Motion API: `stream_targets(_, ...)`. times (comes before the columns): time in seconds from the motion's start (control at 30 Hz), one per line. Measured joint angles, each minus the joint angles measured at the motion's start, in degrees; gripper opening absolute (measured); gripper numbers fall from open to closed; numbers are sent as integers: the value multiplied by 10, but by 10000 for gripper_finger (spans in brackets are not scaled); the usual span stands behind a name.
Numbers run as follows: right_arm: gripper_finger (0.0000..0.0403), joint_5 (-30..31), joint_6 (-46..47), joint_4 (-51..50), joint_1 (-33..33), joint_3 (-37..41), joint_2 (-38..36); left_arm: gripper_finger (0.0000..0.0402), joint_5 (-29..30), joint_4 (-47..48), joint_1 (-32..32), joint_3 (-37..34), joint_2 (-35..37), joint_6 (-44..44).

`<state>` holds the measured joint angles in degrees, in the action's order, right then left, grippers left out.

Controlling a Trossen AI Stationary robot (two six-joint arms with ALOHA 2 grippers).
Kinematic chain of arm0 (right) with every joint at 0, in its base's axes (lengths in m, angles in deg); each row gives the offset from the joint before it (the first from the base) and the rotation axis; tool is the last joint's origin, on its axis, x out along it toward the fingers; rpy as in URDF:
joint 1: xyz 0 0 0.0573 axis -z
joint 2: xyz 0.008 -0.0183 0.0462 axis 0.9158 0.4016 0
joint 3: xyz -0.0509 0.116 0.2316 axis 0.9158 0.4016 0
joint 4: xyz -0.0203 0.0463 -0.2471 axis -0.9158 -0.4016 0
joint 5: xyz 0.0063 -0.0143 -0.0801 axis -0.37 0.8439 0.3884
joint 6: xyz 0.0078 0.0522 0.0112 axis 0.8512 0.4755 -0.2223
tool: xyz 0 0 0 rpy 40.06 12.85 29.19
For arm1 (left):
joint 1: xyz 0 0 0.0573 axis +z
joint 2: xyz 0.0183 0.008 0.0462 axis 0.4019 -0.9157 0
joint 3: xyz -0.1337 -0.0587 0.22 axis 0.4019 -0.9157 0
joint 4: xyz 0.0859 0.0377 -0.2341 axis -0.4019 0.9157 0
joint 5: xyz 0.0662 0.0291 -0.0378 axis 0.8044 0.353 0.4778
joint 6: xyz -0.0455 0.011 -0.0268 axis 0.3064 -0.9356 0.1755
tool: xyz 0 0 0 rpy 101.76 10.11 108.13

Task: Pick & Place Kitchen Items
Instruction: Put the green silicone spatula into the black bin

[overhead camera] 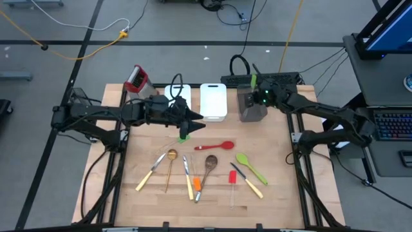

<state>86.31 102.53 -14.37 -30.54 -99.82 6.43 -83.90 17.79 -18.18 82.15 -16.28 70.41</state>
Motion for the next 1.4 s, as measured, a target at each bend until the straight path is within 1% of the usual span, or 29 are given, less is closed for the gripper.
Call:
stream_targets(0.37,7,2,-13,-1,9,0,68,269,0,6,0,0,0,-14)
stream_targets(0.57,8,1,39,-2,22,0,88,269,0,9,0,0,0,-14)
stream_targets(0.7,8,-1,105,0,25,0,91,269,0,9,0,0,0,-14)
stream_targets(0.8,8,-15,132,4,25,0,91,269,12,9,0,0,0,-14)
stream_targets(0.93,8,-16,137,2,25,0,91,269,30,9,0,0,0,-14)
stream_targets(1.1,8,-19,137,-4,25,0,91,269,30,9,0,0,0,-22)
stream_targets(1.2,8,-43,140,-4,25,0,91,269,30,9,0,0,0,-23)
stream_targets(1.4,8,-42,139,-10,28,0,91,269,30,10,0,0,0,-24)
